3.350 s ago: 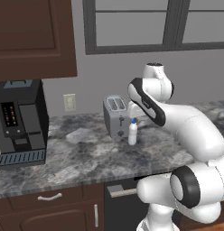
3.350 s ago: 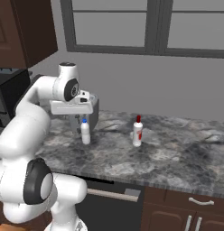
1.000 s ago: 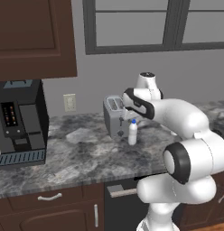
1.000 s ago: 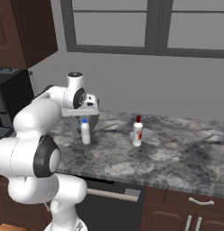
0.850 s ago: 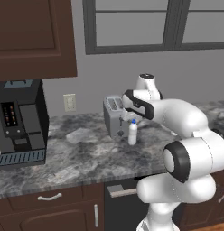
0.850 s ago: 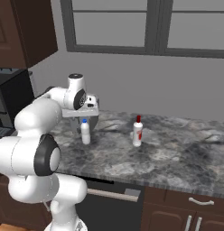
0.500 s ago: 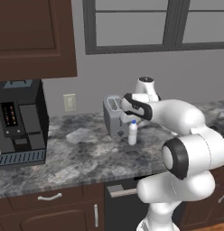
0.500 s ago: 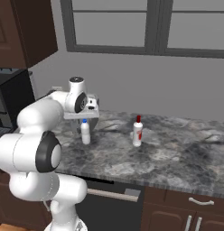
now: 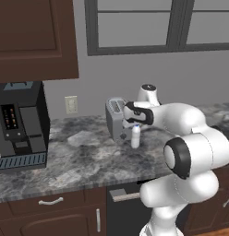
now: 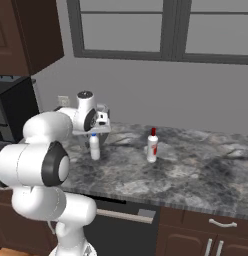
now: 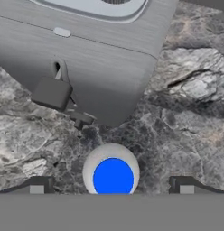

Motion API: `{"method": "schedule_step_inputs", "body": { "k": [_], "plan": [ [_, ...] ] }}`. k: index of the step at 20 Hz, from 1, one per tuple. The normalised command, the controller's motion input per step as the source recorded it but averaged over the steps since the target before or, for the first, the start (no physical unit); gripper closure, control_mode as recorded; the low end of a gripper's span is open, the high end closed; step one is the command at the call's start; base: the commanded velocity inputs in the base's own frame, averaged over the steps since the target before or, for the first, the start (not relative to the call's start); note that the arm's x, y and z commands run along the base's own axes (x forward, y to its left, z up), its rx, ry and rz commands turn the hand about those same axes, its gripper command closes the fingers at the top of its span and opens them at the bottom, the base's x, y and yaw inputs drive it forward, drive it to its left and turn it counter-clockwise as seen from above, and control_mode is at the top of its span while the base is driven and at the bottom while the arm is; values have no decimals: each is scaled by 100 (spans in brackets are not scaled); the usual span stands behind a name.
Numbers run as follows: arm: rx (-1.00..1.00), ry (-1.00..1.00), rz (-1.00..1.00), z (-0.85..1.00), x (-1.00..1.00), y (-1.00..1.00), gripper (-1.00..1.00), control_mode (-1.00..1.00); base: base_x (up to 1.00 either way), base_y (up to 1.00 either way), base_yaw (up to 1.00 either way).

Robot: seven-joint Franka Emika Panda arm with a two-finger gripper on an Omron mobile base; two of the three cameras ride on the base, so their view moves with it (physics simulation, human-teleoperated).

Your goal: Move the drinks to the dining counter.

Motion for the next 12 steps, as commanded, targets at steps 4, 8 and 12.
{"method": "schedule_step_inputs", "body": {
  "k": [4, 8, 12],
  "plan": [
    [0, -8, 0, -19, 17, 0, -100, -100, 0, 0, 0],
    [0, -6, 0, -15, 15, 0, -100, -100, 0, 0, 0],
    [0, 0, 0, -14, 4, 0, 100, -100, 0, 0, 0]
  ]
}}
